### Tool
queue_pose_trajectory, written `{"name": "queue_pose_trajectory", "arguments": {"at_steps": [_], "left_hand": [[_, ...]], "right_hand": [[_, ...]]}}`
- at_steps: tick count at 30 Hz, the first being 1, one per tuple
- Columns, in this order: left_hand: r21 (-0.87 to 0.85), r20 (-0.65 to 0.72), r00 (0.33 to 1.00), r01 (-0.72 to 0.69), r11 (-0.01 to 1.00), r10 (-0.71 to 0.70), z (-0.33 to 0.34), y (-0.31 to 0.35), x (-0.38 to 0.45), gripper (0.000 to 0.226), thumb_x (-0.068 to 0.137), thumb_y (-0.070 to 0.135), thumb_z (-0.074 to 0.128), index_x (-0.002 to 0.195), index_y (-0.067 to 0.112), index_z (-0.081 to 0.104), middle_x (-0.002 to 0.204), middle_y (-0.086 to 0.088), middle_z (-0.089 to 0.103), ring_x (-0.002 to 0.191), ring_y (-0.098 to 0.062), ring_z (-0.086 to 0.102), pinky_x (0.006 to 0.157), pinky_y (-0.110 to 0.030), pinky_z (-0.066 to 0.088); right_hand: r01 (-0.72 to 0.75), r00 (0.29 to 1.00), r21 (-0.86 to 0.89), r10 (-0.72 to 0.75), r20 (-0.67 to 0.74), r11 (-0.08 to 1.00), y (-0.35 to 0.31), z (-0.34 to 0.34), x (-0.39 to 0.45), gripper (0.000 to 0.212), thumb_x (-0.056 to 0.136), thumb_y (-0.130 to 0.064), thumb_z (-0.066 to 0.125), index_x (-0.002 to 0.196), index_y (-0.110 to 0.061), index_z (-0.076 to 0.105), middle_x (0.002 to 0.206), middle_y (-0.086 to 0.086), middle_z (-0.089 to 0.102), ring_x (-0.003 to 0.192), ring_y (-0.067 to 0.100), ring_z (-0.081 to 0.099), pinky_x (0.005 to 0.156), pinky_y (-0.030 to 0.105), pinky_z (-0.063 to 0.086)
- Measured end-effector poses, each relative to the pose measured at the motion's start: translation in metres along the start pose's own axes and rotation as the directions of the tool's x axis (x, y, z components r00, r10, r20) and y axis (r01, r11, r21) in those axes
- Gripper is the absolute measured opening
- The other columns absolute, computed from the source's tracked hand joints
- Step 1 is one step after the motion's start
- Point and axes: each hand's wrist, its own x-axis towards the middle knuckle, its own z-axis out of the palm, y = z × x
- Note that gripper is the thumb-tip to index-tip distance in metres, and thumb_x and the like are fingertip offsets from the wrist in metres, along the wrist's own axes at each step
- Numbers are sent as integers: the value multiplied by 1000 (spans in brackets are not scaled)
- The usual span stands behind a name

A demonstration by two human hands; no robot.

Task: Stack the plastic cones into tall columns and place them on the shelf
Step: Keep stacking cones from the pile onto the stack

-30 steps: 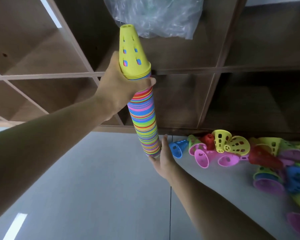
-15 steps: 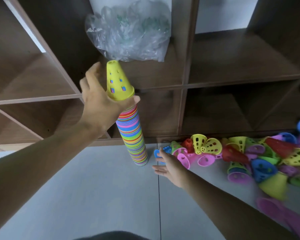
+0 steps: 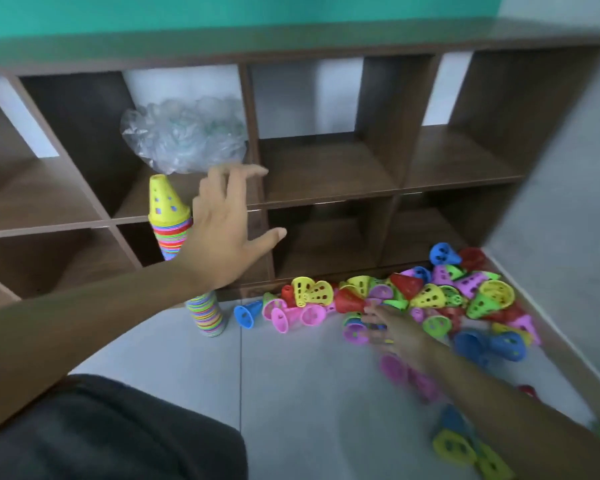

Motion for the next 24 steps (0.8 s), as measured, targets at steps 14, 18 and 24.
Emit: {"name": "queue_pose_trajectory", "arguments": {"at_steps": [14, 18, 24], "left_hand": [[-160, 391, 914, -49, 986, 109, 140, 178, -67, 39, 87, 37, 75, 120, 24, 58, 121, 1, 56, 112, -21, 49, 96, -41, 45], [-286, 470, 874, 15, 958, 127, 206, 195, -101, 35, 83, 26, 78, 113, 19, 60, 112, 0, 57, 102, -23, 56, 90, -40, 48], [-302, 670, 741, 235, 924, 30, 283, 212, -152, 37, 87, 25, 75, 119, 12, 61, 111, -2, 56, 103, -24, 58, 82, -27, 41]], "right_hand": [[80, 951, 50, -61, -302, 996, 42, -193, -89, 33, 104, -34, 53, 124, -8, 60, 121, 13, 66, 94, 27, 67, 70, 35, 56], [62, 906, -37, -72, -417, 997, 77, -229, -94, 16, 102, -25, 57, 98, -12, 64, 103, 12, 66, 72, 16, 59, 61, 25, 48], [-107, 890, -399, -90, -446, 911, 145, -263, -94, 21, 97, -29, 64, 110, -13, 67, 111, 3, 64, 107, 22, 60, 93, 28, 45]]}}
